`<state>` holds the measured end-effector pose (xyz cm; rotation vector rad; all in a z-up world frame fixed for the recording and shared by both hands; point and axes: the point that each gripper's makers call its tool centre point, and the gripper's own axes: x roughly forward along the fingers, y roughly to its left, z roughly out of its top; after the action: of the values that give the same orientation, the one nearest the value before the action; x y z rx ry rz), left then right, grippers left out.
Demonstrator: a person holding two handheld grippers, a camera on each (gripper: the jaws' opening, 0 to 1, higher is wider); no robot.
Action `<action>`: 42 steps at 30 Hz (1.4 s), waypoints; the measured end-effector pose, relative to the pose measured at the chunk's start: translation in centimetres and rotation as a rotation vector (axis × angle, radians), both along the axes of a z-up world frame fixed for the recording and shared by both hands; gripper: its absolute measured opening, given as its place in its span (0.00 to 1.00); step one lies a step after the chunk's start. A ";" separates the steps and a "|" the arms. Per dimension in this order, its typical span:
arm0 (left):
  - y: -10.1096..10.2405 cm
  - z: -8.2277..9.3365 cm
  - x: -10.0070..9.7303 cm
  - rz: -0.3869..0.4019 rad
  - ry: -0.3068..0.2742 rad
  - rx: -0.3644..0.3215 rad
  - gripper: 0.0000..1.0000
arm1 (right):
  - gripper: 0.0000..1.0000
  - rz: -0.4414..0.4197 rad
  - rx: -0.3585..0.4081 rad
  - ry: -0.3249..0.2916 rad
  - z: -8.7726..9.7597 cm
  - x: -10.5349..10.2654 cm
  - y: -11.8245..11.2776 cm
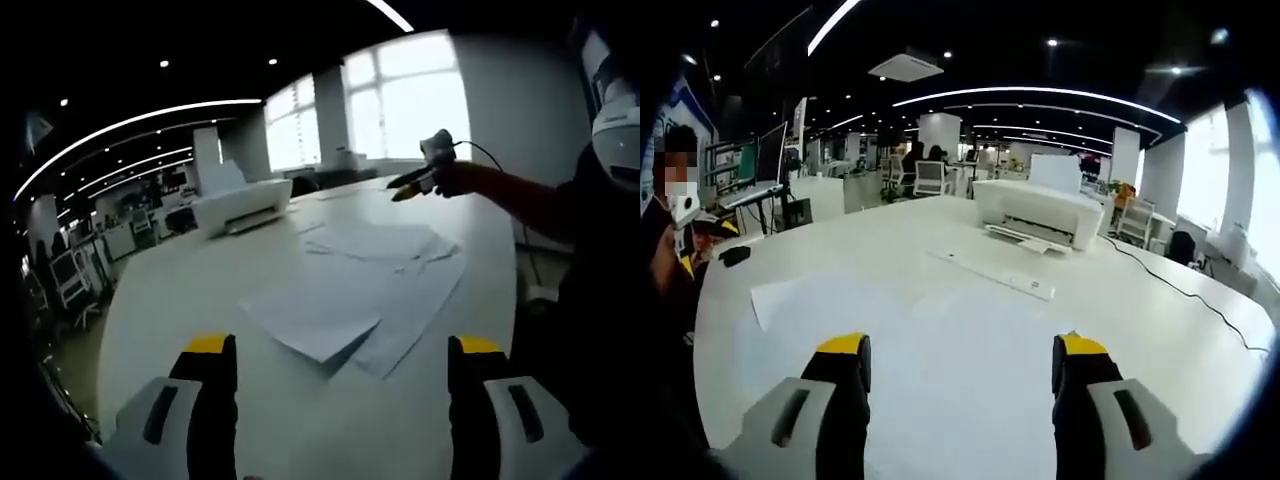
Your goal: Organize the stack of printing papers by aligning and flattening the scattered papers on the table
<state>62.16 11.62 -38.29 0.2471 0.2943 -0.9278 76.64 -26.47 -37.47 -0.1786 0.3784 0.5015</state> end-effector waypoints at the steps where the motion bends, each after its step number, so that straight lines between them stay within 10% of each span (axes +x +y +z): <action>1: 0.0 0.0 0.0 -0.001 0.001 0.000 0.89 | 0.69 0.000 0.000 -0.001 0.1 0.1 0.0; 42: -0.1 -0.2 -0.2 -0.008 0.003 -0.005 0.89 | 0.69 -0.020 0.002 0.009 -0.2 1.3 -0.7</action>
<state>61.99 11.55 -38.47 0.2422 0.2941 -0.9363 77.96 -27.15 -37.64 -0.1705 0.3878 0.4832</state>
